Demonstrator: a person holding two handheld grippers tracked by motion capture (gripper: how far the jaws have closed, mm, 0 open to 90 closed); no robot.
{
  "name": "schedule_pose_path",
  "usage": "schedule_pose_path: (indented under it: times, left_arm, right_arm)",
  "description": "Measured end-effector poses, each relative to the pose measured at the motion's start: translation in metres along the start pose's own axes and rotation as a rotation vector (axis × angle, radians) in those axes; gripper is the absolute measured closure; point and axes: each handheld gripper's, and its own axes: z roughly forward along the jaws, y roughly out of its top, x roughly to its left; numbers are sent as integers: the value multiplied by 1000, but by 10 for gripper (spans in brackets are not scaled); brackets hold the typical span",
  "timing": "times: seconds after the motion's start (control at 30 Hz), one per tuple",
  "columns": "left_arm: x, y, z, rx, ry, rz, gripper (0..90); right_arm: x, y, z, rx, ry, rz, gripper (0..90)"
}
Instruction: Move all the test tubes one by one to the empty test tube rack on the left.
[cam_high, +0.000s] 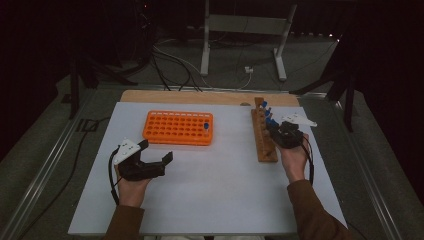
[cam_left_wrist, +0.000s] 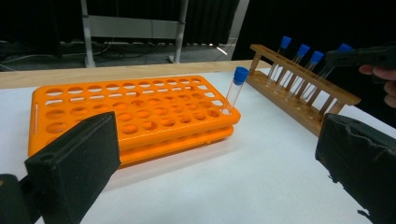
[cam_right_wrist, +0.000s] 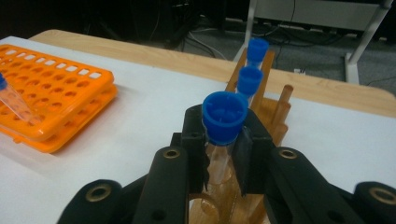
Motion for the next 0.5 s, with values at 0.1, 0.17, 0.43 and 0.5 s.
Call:
schedule_pose_path:
  times: [0.1, 0.17, 0.43, 0.5]
  left_arm:
    - [1, -1, 0, 1, 1, -4, 9]
    - [1, -1, 1, 5, 3, -5, 9]
    - [1, -3, 2, 15, 7, -1, 9]
    - [2, -4, 2, 16, 8, -3, 9]
  right_arm:
    - [0, 4, -5, -12, -4, -8, 763]
    - [-1, 6, -8, -18, -3, -8, 764]
    - [-3, 15, -20, -52, 10, -6, 764]
    - [-3, 17, -23, -64, 12, -7, 764]
